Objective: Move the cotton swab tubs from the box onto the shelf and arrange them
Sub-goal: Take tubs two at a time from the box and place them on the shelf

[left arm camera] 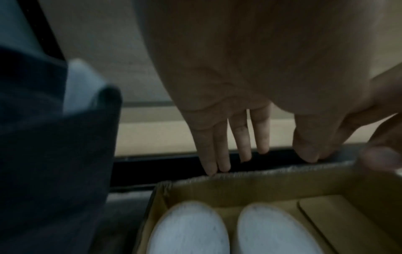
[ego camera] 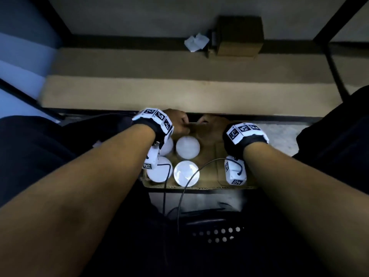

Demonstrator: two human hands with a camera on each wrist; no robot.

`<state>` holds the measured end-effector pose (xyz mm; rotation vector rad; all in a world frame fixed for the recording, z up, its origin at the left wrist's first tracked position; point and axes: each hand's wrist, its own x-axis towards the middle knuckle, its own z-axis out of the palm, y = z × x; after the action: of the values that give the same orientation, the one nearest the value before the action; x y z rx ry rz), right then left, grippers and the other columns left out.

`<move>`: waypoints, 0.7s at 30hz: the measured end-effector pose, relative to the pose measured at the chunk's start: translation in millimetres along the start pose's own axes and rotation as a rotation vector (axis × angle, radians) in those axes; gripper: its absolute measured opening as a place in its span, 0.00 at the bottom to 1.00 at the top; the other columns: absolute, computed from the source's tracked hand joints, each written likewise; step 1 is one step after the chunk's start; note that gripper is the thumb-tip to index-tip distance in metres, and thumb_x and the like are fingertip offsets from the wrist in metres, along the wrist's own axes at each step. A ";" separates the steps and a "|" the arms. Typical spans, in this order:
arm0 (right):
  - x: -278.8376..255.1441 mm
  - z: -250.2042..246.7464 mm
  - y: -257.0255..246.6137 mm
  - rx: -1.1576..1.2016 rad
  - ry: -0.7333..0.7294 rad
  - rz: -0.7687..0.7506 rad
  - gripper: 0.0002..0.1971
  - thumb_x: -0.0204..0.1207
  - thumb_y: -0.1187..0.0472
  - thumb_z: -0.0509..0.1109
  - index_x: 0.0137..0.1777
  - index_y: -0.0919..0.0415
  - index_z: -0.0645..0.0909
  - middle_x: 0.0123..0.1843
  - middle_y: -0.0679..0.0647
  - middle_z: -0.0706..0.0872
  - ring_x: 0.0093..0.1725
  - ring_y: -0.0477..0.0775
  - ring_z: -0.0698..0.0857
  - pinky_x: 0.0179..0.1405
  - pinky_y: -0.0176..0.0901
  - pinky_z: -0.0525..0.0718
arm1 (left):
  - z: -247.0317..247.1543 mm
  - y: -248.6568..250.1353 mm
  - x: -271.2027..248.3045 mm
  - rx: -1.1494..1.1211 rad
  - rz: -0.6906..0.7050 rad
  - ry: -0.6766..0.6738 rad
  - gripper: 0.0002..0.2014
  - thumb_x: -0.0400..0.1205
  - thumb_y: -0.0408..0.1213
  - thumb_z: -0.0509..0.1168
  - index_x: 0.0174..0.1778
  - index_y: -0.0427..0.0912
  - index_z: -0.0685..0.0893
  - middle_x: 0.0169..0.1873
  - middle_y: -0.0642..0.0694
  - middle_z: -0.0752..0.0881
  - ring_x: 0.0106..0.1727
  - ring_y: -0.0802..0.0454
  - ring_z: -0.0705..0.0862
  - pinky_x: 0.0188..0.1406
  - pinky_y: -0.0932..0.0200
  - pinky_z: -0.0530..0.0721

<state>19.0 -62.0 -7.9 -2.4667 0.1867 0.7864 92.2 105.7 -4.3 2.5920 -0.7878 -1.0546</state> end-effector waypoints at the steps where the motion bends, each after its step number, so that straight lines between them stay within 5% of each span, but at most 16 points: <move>1: 6.7 10.4 1.5 0.004 -0.010 0.000 0.31 0.66 0.40 0.76 0.67 0.56 0.82 0.62 0.58 0.88 0.62 0.61 0.86 0.62 0.51 0.83 | 10.6 -7.2 7.7 -0.007 -0.010 -0.024 0.28 0.65 0.60 0.68 0.56 0.47 0.87 0.54 0.46 0.89 0.56 0.44 0.87 0.62 0.49 0.82; 3: 18.4 28.8 5.7 -0.009 -0.014 0.034 0.42 0.62 0.34 0.75 0.74 0.55 0.74 0.69 0.60 0.83 0.69 0.63 0.82 0.67 0.58 0.80 | 27.8 -21.2 22.7 -0.001 -0.034 -0.062 0.31 0.68 0.57 0.72 0.64 0.43 0.84 0.59 0.43 0.86 0.61 0.42 0.85 0.64 0.49 0.81; 6: 32.1 54.7 11.8 0.031 -0.009 0.063 0.45 0.64 0.33 0.73 0.81 0.46 0.63 0.79 0.61 0.72 0.75 0.66 0.75 0.71 0.60 0.76 | 52.2 -43.6 31.6 0.048 -0.044 -0.077 0.36 0.74 0.55 0.74 0.75 0.43 0.75 0.71 0.42 0.80 0.69 0.41 0.80 0.68 0.47 0.78; 8: 44.1 68.1 12.8 0.048 -0.050 0.097 0.51 0.64 0.33 0.74 0.85 0.45 0.56 0.84 0.60 0.65 0.79 0.67 0.71 0.73 0.60 0.75 | 72.6 -67.8 44.4 0.135 -0.055 -0.084 0.43 0.72 0.63 0.71 0.83 0.55 0.63 0.79 0.45 0.72 0.75 0.40 0.75 0.71 0.41 0.75; 11: 57.8 84.1 11.1 0.010 -0.049 0.128 0.56 0.64 0.33 0.76 0.87 0.47 0.49 0.88 0.59 0.56 0.82 0.68 0.65 0.75 0.63 0.73 | 94.0 -83.1 51.3 0.253 -0.064 -0.018 0.50 0.64 0.67 0.71 0.80 0.74 0.50 0.82 0.52 0.65 0.79 0.40 0.69 0.70 0.34 0.74; 13: 63.9 92.8 9.2 0.015 -0.035 0.122 0.58 0.61 0.33 0.77 0.86 0.45 0.50 0.87 0.58 0.56 0.81 0.69 0.65 0.73 0.65 0.74 | 100.4 -87.0 52.7 0.277 -0.039 0.020 0.49 0.64 0.68 0.69 0.79 0.75 0.50 0.83 0.55 0.60 0.83 0.42 0.62 0.75 0.33 0.68; 17: 68.5 107.7 10.2 0.007 -0.015 0.117 0.55 0.58 0.36 0.80 0.84 0.43 0.55 0.84 0.57 0.57 0.77 0.71 0.67 0.68 0.66 0.79 | 120.2 -104.9 66.1 0.231 -0.072 0.070 0.49 0.61 0.71 0.65 0.78 0.78 0.50 0.83 0.57 0.59 0.83 0.39 0.62 0.71 0.31 0.71; 21: 66.9 120.3 14.8 0.003 0.030 0.110 0.52 0.56 0.34 0.81 0.79 0.43 0.61 0.81 0.58 0.58 0.73 0.70 0.69 0.63 0.63 0.81 | 118.7 -84.6 53.9 0.268 -0.167 0.108 0.41 0.70 0.66 0.65 0.80 0.60 0.63 0.82 0.46 0.63 0.81 0.37 0.62 0.78 0.35 0.65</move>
<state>9.9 -8.3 -135.2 -2.4831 0.3368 0.7943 74.4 144.0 -153.9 2.9579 -0.7419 -0.8943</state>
